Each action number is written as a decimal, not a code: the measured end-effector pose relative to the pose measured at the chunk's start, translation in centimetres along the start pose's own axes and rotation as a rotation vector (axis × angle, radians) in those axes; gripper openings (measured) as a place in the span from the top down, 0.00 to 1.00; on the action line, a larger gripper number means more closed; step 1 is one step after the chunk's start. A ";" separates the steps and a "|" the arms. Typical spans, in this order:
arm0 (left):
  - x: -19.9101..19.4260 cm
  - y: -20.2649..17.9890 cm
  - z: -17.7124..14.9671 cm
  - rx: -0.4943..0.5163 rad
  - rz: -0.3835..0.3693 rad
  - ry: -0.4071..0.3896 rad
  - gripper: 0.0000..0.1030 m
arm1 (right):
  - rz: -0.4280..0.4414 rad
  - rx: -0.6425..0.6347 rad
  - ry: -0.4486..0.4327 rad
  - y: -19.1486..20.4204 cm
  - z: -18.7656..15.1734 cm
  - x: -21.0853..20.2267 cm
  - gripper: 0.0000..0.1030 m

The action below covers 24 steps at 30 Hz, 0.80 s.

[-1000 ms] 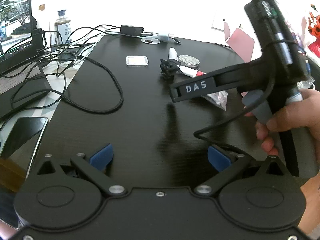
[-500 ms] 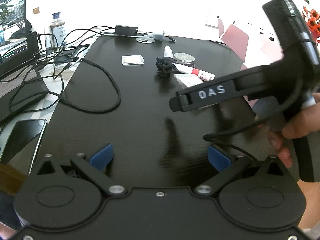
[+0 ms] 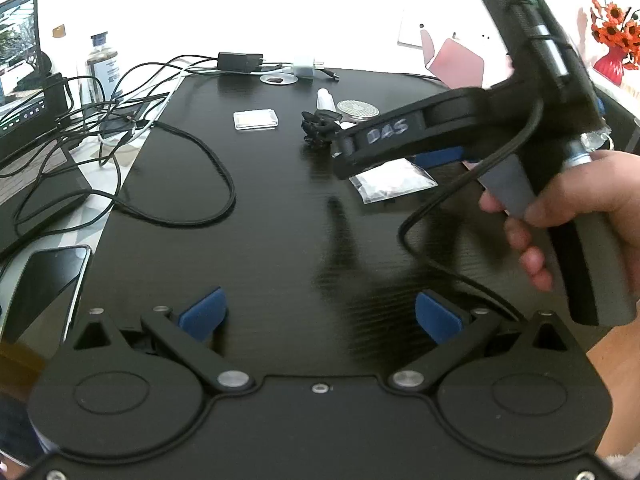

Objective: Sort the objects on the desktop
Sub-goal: 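Close the right gripper on the clear Alcohol Pad packet, then carry the Alcohol Pad packet with the right gripper over the pink box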

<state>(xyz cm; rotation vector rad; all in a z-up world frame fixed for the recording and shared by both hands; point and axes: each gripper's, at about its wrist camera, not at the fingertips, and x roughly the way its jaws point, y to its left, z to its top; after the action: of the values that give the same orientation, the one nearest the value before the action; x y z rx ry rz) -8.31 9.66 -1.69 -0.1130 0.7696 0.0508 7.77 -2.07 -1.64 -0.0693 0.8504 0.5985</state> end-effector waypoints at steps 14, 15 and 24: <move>-0.1 0.1 -0.1 0.005 -0.012 -0.006 0.00 | -0.053 -0.189 0.001 2.1 -0.9 -0.4 0.45; -0.1 0.1 -0.1 0.004 -0.012 -0.006 0.00 | -0.051 -0.188 0.001 2.0 -1.1 -0.7 0.46; -0.1 -0.2 -0.3 0.025 0.000 -0.006 0.00 | 0.047 -0.051 -0.015 0.4 -2.3 -4.3 0.47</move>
<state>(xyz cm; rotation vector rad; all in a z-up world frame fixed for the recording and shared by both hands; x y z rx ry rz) -8.53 9.45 -1.82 -0.0895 0.7637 0.0412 3.80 -4.45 -0.05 -0.0912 0.8236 0.6639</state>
